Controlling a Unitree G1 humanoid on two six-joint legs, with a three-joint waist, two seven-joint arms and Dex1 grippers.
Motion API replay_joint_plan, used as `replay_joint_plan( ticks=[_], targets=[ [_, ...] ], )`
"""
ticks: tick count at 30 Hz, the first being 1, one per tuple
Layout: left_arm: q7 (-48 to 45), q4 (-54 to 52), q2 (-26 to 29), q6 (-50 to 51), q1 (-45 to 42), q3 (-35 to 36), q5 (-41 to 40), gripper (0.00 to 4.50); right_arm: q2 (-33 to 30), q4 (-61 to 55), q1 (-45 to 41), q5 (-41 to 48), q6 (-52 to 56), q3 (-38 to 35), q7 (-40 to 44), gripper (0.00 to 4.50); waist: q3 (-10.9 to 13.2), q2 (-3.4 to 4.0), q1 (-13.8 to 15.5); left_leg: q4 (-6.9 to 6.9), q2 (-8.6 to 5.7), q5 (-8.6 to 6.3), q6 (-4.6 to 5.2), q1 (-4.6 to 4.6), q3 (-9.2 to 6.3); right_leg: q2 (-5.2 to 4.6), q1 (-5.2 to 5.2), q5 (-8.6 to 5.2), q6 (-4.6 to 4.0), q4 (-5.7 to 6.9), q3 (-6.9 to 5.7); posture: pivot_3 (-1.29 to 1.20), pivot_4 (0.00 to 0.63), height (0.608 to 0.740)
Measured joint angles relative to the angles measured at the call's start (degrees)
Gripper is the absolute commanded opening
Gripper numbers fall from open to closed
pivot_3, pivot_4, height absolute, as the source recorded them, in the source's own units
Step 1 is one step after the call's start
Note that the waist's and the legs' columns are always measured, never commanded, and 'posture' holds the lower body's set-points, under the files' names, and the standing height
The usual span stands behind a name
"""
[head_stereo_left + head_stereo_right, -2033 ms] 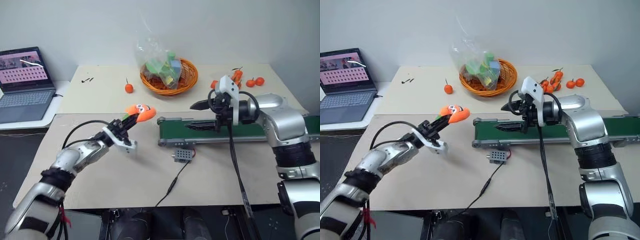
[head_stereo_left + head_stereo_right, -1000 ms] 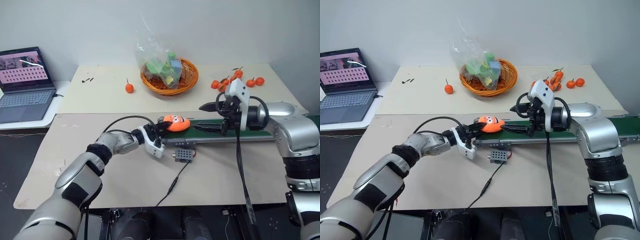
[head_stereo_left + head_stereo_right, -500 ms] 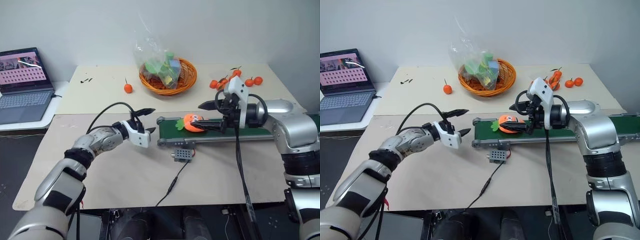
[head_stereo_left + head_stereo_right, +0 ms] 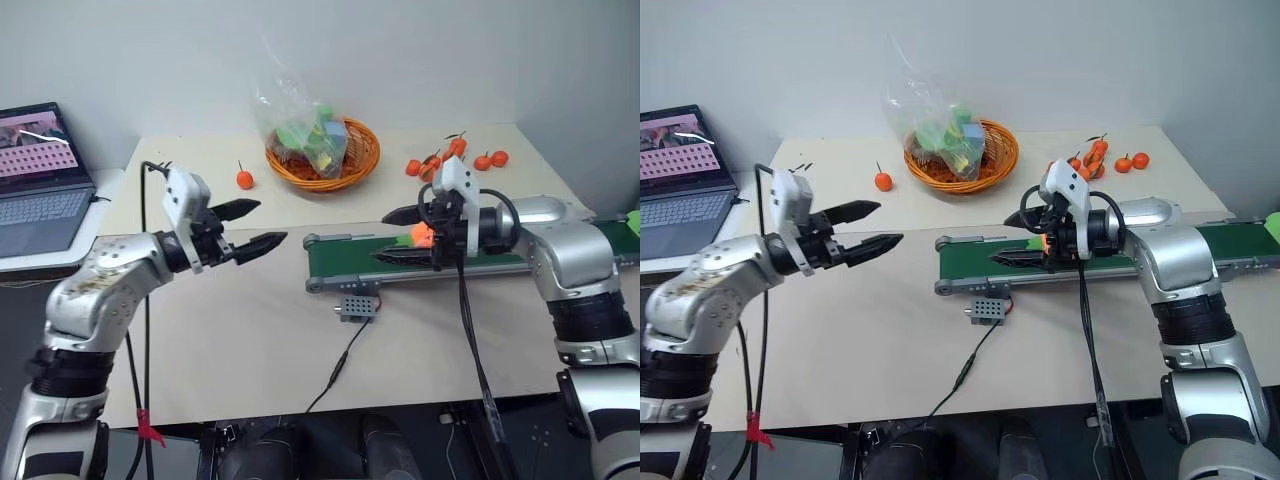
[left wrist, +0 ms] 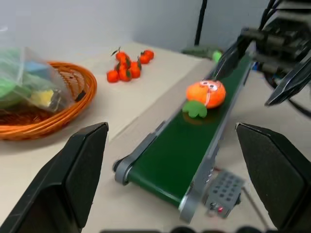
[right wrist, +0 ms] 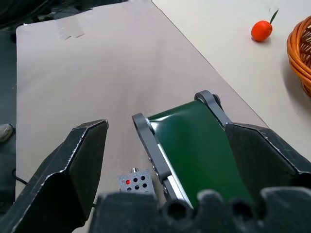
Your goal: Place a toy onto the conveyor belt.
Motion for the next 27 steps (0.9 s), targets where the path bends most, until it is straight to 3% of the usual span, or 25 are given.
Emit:
replay_joint_plan(
  ticks=[8,27],
  targets=[
    [4.52,-1.93,-1.76,5.08,1.31,4.11,-1.71,4.47,1.77,1.53,-1.25,-0.06,-0.98,0.23,1.39,4.5,0.0,0.0,0.07,0.0,0.29,0.02,-0.42,-0.01,0.26,0.38,-0.1,0.08,-0.14,-0.11,0.3,0.0,0.15,0.74],
    [6.68,-2.23,-3.85,8.17,-0.07,4.31,-1.61,4.47,2.76,2.75,-2.28,-0.15,-1.34,0.23,1.3,4.5,0.0,0.0,0.89,0.0,0.31,-0.09,-0.28,0.01,0.36,0.4,-0.11,0.09,-0.16,-0.13,0.36,0.0,0.15,0.74]
  ],
)
